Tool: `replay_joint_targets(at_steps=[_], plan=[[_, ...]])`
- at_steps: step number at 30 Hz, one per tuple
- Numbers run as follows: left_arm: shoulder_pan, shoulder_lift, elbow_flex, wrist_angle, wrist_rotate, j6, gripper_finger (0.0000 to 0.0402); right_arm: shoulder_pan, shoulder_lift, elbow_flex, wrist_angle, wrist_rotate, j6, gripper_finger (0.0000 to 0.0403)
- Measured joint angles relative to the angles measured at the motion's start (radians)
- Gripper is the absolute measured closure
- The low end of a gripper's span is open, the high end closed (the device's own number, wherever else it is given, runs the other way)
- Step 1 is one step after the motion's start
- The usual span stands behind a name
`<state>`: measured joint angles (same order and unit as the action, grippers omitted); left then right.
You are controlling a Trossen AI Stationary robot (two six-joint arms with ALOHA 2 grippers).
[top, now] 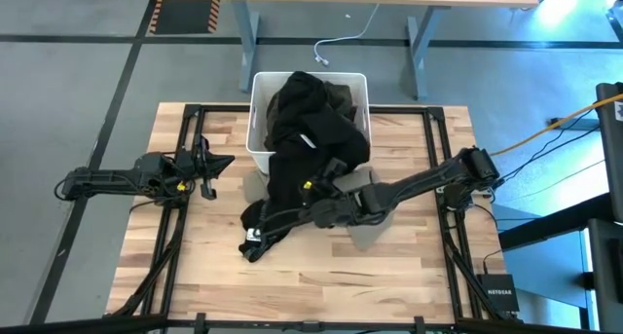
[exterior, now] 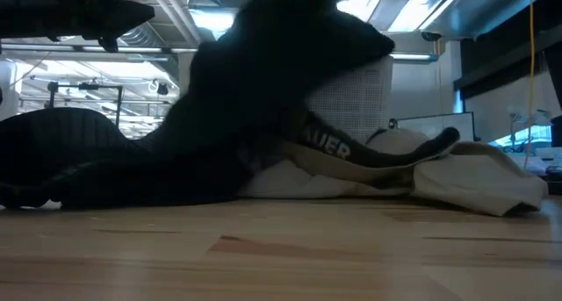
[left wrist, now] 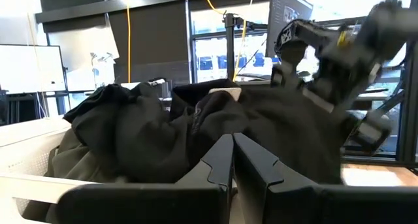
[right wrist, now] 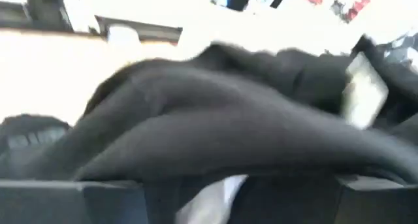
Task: Sort clothes
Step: Put the black shirt into the white bin
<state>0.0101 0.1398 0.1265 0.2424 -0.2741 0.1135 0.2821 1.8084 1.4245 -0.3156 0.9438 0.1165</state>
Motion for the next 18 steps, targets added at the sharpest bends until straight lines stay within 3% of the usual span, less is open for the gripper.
replay_joint_targets(at_steps=[5,12,18], plan=[[0.0,0.0,0.0,0.0,0.0,-0.01,0.0394,-0.039,0.0,0.166,0.0,0.01,-0.176,0.0162],[0.0,0.0,0.0,0.0,0.0,-0.009,0.0394,-0.227,0.0,0.409,-0.001,-0.002,-0.381,0.0162],[0.0,0.0,0.0,-0.001,0.0,0.007,0.0394,-0.407,-0.003,0.563,-0.151,-0.036,-0.3,0.0162]])
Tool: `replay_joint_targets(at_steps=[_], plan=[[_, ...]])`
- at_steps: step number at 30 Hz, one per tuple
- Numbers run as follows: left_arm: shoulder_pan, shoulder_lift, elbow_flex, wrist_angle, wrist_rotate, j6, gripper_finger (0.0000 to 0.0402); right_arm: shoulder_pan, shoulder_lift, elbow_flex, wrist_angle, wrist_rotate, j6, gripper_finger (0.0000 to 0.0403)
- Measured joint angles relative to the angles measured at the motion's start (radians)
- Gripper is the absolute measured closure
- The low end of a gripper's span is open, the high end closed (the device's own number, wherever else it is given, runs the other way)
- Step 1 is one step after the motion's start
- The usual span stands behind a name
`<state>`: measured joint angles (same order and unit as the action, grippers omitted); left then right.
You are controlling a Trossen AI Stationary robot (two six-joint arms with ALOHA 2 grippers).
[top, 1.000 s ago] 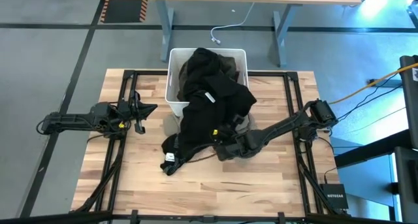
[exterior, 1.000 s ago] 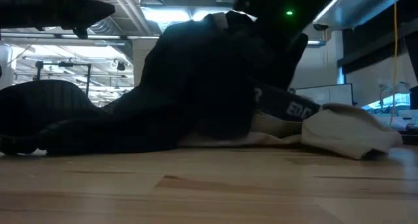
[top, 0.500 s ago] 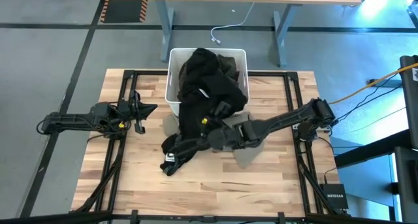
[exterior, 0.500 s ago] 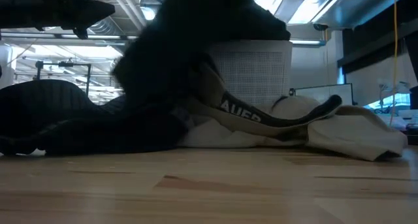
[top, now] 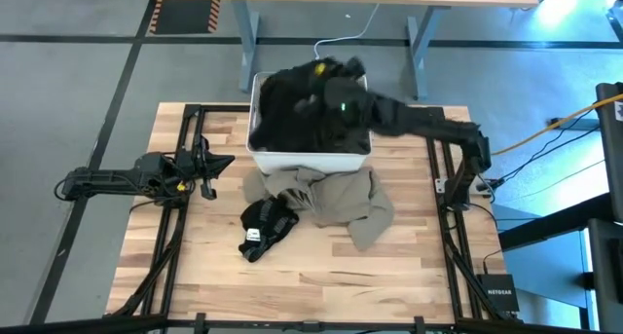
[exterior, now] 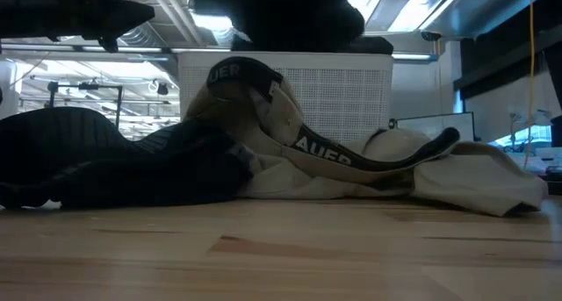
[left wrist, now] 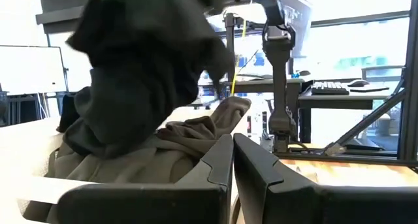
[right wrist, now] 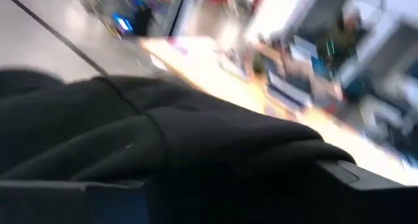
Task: Sort clothes
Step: Put the black shirt into the white bin, then put the brown short into the white bin
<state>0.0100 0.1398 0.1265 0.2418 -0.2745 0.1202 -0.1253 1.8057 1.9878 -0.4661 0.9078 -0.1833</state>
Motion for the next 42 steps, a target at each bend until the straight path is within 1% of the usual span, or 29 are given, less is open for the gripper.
replay_joint_targets(at_steps=[2,4,6,8,10,12,15,17,20,23,25,28,30,33,36,39,42], plan=[[0.0,0.0,0.0,0.0,0.0,0.0,0.0394,-0.05,0.0,0.013,-0.145,-0.019,0.136,0.0162],[0.0,0.0,0.0,0.0,0.0,-0.001,0.0394,-0.094,0.0,0.007,-0.307,-0.076,0.272,0.0162],[0.0,0.0,0.0,0.0,0.0,-0.001,0.0394,-0.13,0.007,-0.013,-0.46,-0.148,0.399,0.0162],[0.0,0.0,0.0,-0.001,0.0,-0.006,0.0394,-0.159,0.012,-0.031,-0.575,-0.24,0.48,0.0162],[0.0,0.0,0.0,-0.001,0.0,-0.004,0.0394,-0.175,0.012,-0.034,-0.636,-0.335,0.515,0.0162],[0.0,0.0,0.0,-0.001,0.0,0.001,0.0394,-0.178,0.003,-0.01,-0.684,-0.437,0.519,0.0162],[0.0,0.0,0.0,0.0,0.0,0.011,0.0394,-0.167,-0.014,0.068,-0.737,-0.573,0.524,0.0162],[0.0,0.0,0.0,0.0,0.0,0.011,0.0394,-0.145,-0.024,0.136,-0.784,-0.624,0.527,0.0162],[0.0,0.0,0.0,-0.001,0.0,0.009,0.0394,-0.086,-0.027,0.232,-0.872,-0.628,0.528,0.0162],[0.0,0.0,0.0,0.0,0.0,-0.006,0.0394,-0.008,-0.032,0.289,-0.935,-0.59,0.538,0.0162],[0.0,0.0,0.0,-0.001,0.0,-0.008,0.0394,0.052,-0.04,0.296,-0.951,-0.558,0.559,0.0162],[0.0,0.0,0.0,0.0,0.0,-0.013,0.0394,0.156,-0.04,0.293,-0.981,-0.556,0.565,0.0162],[0.0,0.0,0.0,0.0,0.0,-0.017,0.0394,0.241,-0.031,0.263,-0.975,-0.542,0.563,0.0162],[0.0,0.0,0.0,-0.001,0.0,-0.016,0.0394,0.365,-0.021,0.161,-0.933,-0.489,0.546,0.0162],[0.0,0.0,0.0,0.0,0.0,-0.016,0.0394,0.465,-0.02,0.0,-0.823,-0.49,0.553,0.0162],[0.0,0.0,0.0,0.0,0.0,-0.016,0.0394,0.527,-0.02,-0.182,-0.675,-0.519,0.573,0.0162],[0.0,0.0,0.0,0.0,0.0,-0.016,0.0394,0.565,-0.019,-0.375,-0.489,-0.49,0.594,0.0162]])
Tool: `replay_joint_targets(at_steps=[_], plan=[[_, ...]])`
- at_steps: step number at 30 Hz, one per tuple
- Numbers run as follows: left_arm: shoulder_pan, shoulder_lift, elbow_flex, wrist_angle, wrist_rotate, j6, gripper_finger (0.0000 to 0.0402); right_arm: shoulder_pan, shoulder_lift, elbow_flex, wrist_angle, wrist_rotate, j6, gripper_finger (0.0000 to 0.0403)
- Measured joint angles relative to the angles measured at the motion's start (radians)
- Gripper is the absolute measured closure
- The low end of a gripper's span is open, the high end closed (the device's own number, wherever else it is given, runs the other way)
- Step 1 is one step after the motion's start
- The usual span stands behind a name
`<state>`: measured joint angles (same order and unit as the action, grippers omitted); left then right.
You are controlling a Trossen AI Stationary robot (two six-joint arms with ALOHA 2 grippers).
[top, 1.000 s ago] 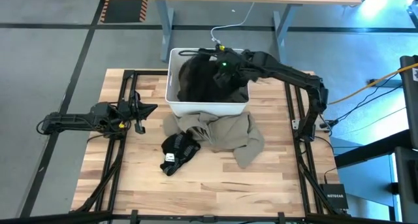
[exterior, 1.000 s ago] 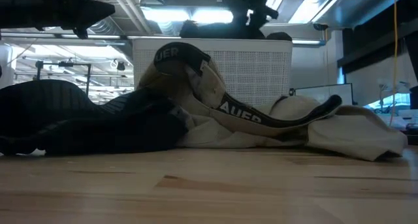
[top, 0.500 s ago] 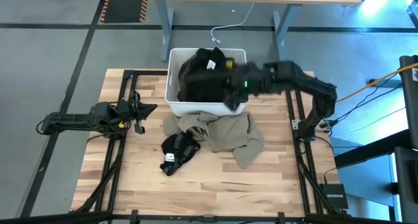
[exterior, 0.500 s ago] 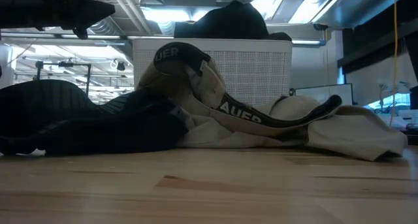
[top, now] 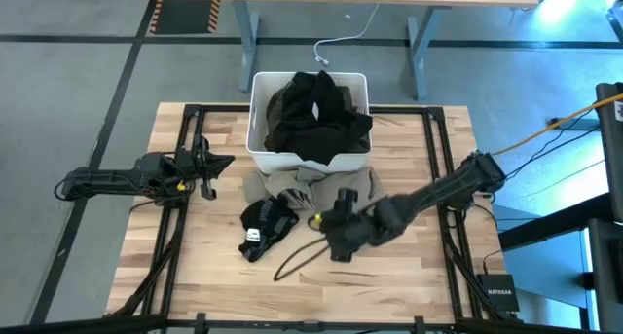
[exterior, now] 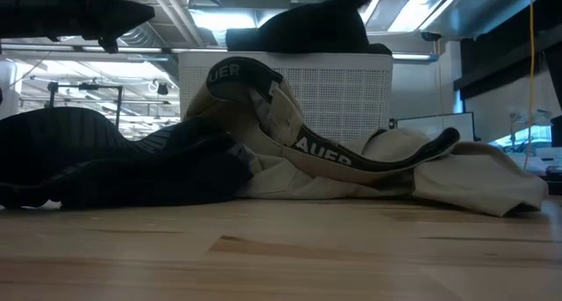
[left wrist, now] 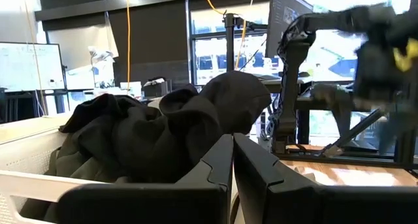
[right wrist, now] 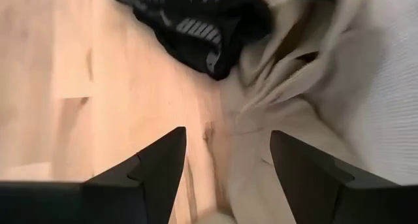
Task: Sort clothes
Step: Put the brown short into the white bin
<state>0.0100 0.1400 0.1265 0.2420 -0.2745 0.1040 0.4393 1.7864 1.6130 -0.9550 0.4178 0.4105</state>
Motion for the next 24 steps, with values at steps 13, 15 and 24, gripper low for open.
replay_joint_targets(at_steps=[13,15,24], plan=[[0.0,0.0,0.0,0.001,-0.018,0.033,0.0394,-0.022,0.049,-0.508,0.619,0.101,-0.031,0.0162],[0.0,0.0,0.0,0.0,-0.019,0.034,0.0394,-0.045,0.068,-0.512,0.62,0.138,-0.034,0.0162],[0.0,0.0,0.0,0.0,-0.021,0.034,0.0394,-0.14,0.183,-0.511,0.777,0.114,-0.15,0.0162]])
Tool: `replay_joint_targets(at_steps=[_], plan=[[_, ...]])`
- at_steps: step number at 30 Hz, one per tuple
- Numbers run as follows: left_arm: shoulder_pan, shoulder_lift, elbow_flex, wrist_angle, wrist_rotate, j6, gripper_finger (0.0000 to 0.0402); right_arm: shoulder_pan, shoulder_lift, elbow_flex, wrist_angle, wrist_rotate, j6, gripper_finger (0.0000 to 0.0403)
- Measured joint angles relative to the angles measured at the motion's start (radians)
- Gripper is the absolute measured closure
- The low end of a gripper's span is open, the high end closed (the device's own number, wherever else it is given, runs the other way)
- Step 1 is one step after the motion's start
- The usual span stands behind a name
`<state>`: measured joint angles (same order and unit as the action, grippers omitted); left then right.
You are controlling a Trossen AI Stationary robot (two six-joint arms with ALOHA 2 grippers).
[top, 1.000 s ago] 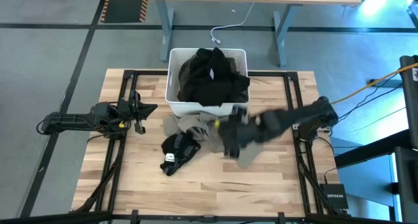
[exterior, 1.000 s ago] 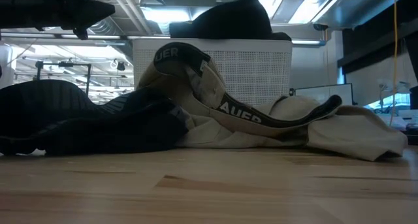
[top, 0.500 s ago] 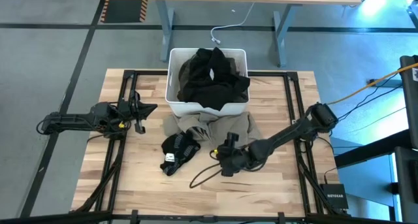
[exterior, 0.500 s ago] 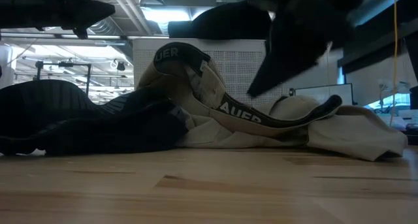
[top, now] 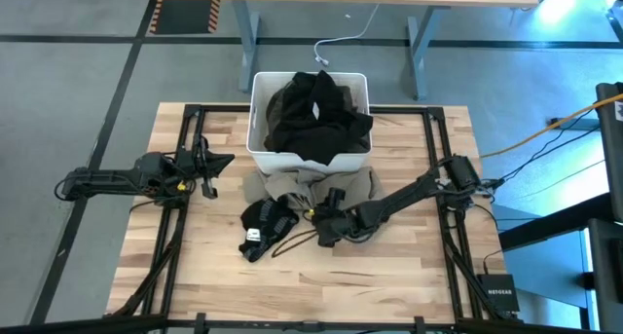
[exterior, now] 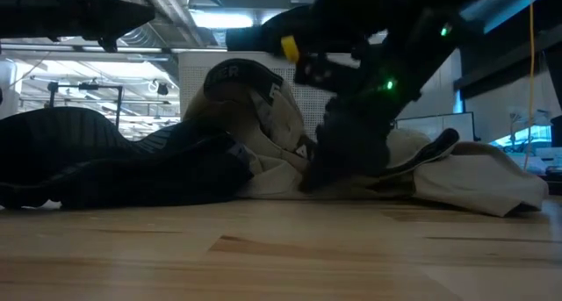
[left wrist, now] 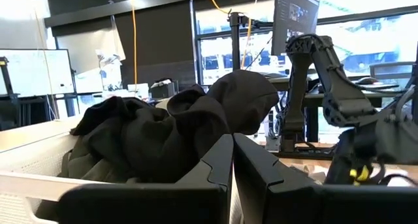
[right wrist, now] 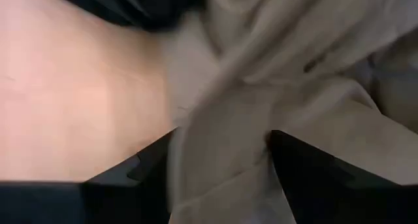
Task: Sort clothes
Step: Put the brown short into the white bin
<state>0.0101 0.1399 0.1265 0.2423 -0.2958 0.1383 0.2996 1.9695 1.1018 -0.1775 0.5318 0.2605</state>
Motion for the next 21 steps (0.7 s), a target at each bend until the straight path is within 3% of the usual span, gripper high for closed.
replay_joint_targets(at_steps=[4,8,11,15,16,21], plan=[[0.0,0.0,0.0,-0.001,0.0,0.0,0.0394,-0.029,0.025,0.004,-0.047,0.027,0.027,0.0162],[0.0,0.0,0.0,0.0,0.0,0.0,0.0394,-0.051,0.024,0.006,-0.072,-0.018,0.075,0.0183],[0.0,0.0,0.0,0.0,0.0,-0.001,0.0394,-0.053,0.024,0.006,-0.077,-0.038,0.081,0.0246],[0.0,0.0,0.0,0.0,0.0,-0.005,0.0394,-0.051,0.019,0.018,-0.13,-0.079,0.08,0.0369],[0.0,0.0,0.0,0.0,0.0,-0.006,0.0394,-0.05,0.015,0.033,-0.175,-0.106,0.087,0.038],[0.0,0.0,0.0,0.0,0.0,-0.007,0.0394,0.02,-0.01,0.125,-0.424,-0.104,0.175,0.0365]])
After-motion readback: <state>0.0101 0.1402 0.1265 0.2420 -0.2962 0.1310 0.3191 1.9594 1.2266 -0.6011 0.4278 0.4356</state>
